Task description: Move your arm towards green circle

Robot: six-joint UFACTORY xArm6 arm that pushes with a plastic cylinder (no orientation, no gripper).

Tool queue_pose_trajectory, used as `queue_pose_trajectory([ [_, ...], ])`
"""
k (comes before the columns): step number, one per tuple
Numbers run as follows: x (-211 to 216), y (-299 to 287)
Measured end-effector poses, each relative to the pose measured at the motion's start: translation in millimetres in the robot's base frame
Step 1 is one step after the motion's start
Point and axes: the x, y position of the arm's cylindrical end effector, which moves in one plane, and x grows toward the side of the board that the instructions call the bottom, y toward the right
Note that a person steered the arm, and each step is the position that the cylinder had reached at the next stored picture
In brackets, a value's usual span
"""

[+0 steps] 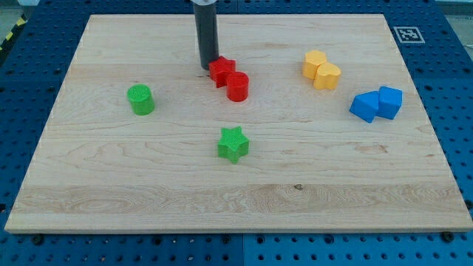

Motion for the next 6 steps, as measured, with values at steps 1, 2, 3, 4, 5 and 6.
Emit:
queue_pose_trajectory([
  [1, 13.1, 3.0],
  [2, 13.1, -33.8],
  [3, 13.1, -97.6],
  [4, 21.7, -151.8],
  [5, 45.5, -152.4],
  [6, 47.8, -152.1],
])
